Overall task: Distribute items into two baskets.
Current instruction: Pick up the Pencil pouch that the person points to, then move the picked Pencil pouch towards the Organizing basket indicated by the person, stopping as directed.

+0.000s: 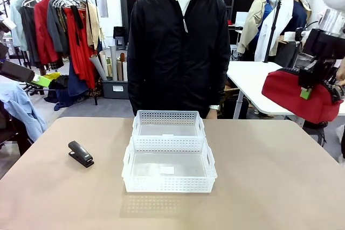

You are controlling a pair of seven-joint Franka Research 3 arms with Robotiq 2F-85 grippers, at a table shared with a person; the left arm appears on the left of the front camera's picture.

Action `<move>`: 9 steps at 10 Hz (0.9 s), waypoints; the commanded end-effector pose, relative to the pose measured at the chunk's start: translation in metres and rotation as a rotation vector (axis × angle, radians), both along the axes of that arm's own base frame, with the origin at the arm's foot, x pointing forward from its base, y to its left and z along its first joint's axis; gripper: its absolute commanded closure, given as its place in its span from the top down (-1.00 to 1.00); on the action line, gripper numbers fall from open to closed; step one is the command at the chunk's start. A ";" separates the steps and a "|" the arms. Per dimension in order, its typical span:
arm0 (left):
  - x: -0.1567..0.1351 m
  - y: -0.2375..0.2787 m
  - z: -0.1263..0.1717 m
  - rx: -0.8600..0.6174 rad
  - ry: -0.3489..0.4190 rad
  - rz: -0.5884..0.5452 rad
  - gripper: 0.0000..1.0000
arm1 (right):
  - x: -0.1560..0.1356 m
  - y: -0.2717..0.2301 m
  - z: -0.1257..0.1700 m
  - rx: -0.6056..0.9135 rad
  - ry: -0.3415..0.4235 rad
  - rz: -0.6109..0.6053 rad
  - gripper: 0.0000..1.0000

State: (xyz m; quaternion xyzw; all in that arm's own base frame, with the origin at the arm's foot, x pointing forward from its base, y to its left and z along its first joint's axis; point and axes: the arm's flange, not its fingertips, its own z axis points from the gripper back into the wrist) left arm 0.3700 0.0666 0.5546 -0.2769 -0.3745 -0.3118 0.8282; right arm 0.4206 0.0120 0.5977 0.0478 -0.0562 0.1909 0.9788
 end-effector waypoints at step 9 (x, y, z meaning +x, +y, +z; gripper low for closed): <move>0.000 0.000 0.001 -0.003 -0.013 0.002 1.00 | -0.001 0.000 0.002 0.000 -0.001 -0.035 -1.00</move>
